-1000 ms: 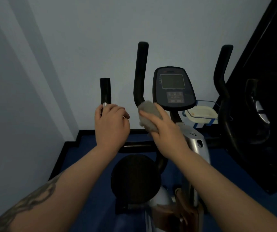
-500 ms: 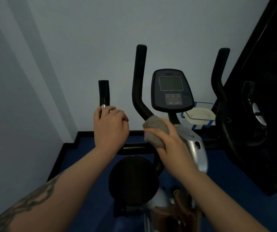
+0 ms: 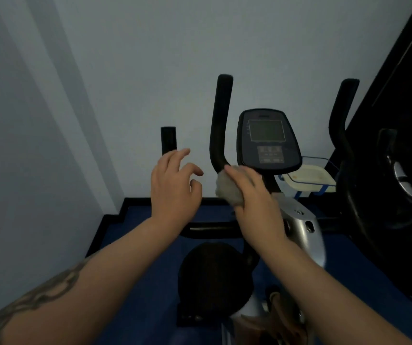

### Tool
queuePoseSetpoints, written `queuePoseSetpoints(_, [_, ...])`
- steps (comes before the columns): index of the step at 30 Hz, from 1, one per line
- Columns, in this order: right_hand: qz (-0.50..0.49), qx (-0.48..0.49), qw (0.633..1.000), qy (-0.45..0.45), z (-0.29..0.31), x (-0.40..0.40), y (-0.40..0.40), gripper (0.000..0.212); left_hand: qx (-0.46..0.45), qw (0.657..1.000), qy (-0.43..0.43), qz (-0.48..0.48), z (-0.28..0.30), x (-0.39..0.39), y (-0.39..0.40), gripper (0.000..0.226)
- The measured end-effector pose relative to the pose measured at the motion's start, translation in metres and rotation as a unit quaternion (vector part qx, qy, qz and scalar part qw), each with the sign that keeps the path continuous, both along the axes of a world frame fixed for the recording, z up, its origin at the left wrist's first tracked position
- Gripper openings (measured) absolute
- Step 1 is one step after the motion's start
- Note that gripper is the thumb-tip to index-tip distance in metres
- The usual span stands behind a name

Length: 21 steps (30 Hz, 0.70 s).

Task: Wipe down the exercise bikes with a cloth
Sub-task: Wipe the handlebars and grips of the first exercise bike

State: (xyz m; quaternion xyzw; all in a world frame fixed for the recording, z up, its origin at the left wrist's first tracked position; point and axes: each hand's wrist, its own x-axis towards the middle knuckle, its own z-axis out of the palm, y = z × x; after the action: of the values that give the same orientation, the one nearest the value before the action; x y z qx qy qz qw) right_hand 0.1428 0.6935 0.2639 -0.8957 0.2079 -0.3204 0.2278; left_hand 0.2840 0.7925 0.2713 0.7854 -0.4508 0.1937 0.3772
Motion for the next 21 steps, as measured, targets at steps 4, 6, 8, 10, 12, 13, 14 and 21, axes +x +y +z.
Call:
queuePoseSetpoints(4, [-0.056,0.033,0.998,-0.020,0.021,0.012,-0.023,0.059,-0.004,0.998,-0.063,0.004,0.034,0.039,-0.020,0.021])
queuePoseSetpoints(6, [-0.082,0.074,0.992,-0.056,0.042,0.043,-0.034,0.057,0.026,0.998,-0.056,-0.002,0.049,0.054,-0.034,0.022])
queuePoseSetpoints(8, [-0.072,0.089,0.992,-0.047,0.055,0.073,-0.032,0.063,0.064,0.996,-0.063,-0.012,0.053,0.065,-0.045,0.020])
queuePoseSetpoints(10, [-0.068,0.045,0.996,0.035,0.050,0.084,-0.019,0.066,0.099,0.991,-0.090,-0.007,0.049,0.071,-0.050,0.017])
queuePoseSetpoints(12, [-0.060,-0.027,0.994,0.092,0.037,0.074,-0.010,0.066,0.090,0.991,-0.103,0.003,0.043,0.073,-0.050,0.016])
queuePoseSetpoints(13, [-0.047,-0.051,0.993,0.097,0.031,0.065,-0.009,0.066,0.073,0.992,-0.099,0.005,0.041,0.074,-0.050,0.017])
queuePoseSetpoints(14, [-0.030,-0.060,0.993,0.097,0.026,0.055,-0.011,0.067,0.055,0.994,-0.091,0.004,0.038,0.073,-0.050,0.018])
queuePoseSetpoints(21, [-0.069,-0.004,0.998,0.007,0.054,0.076,-0.030,0.065,-0.029,0.997,0.065,0.001,0.033,0.075,-0.049,0.030])
